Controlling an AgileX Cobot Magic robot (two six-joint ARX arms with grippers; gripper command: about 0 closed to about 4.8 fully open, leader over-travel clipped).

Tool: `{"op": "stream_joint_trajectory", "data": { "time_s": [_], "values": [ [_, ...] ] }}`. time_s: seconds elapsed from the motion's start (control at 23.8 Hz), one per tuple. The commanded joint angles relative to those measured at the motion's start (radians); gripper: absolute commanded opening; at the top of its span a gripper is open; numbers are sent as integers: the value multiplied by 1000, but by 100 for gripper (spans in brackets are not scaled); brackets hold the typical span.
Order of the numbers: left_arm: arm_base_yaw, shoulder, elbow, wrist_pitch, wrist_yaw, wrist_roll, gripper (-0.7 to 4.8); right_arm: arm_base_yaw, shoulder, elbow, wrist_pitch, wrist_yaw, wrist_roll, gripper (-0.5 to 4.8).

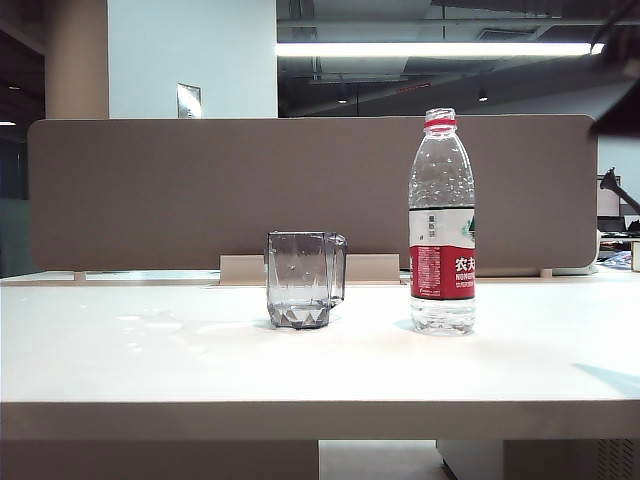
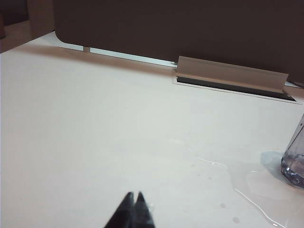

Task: Pick up the mineral water bottle on the table and pour a little water into the mug.

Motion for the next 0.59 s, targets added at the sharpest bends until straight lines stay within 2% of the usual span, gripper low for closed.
{"op": "stream_joint_trajectory", "data": {
  "time_s": [0.04, 0.25, 0.38, 0.59],
  "values": [
    [23, 1, 2, 5, 26, 0, -2, -22, -107, 5, 2, 33, 3, -5],
    [148, 0, 2, 5, 68, 0, -2, -53, -319, 5, -17, 3, 3, -5],
    [216, -5, 2, 5, 68, 0, -2, -150, -423, 5, -20, -2, 3, -5],
    [219, -28, 2, 7, 68, 0, -2, -192, -533, 5, -27, 29, 3, -5]
  ]
}}
